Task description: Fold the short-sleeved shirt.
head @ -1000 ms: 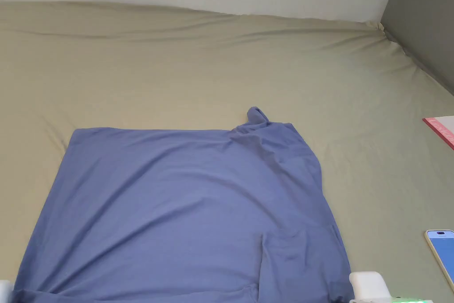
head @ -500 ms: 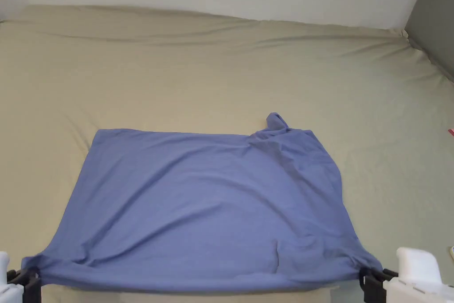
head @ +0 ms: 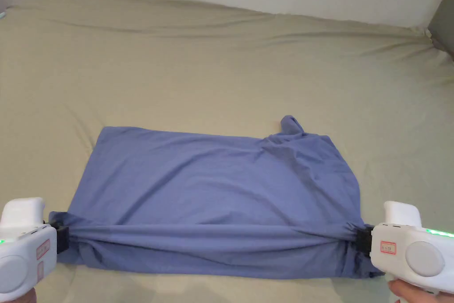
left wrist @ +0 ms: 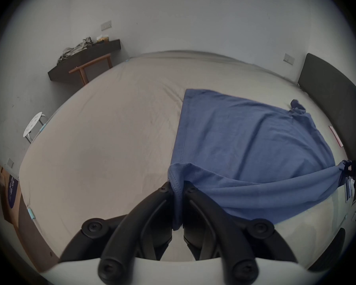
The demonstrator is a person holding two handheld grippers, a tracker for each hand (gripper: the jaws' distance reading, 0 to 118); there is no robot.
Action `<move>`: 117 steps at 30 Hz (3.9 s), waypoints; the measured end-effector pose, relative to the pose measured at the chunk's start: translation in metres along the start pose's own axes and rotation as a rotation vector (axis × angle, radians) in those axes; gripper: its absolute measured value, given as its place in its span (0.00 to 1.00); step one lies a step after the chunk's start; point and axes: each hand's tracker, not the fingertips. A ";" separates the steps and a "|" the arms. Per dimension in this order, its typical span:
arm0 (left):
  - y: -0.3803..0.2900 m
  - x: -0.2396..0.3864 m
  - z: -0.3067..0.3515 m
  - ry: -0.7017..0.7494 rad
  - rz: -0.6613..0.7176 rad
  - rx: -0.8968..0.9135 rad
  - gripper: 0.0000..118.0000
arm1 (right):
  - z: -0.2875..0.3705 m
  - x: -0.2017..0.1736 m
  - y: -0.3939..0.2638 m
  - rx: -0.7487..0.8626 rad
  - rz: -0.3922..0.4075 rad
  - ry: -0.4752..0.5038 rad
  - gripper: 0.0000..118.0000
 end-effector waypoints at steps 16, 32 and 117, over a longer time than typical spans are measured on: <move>0.014 0.001 -0.066 0.017 -0.061 -0.096 0.06 | -0.072 0.004 0.018 -0.054 0.019 -0.063 0.16; 0.100 0.028 0.136 -0.025 0.007 0.566 0.92 | 0.158 -0.032 0.075 0.667 0.127 -0.114 0.81; -0.002 0.036 0.007 -0.006 -0.150 0.038 0.10 | -0.055 0.036 -0.024 -0.135 0.012 0.029 0.63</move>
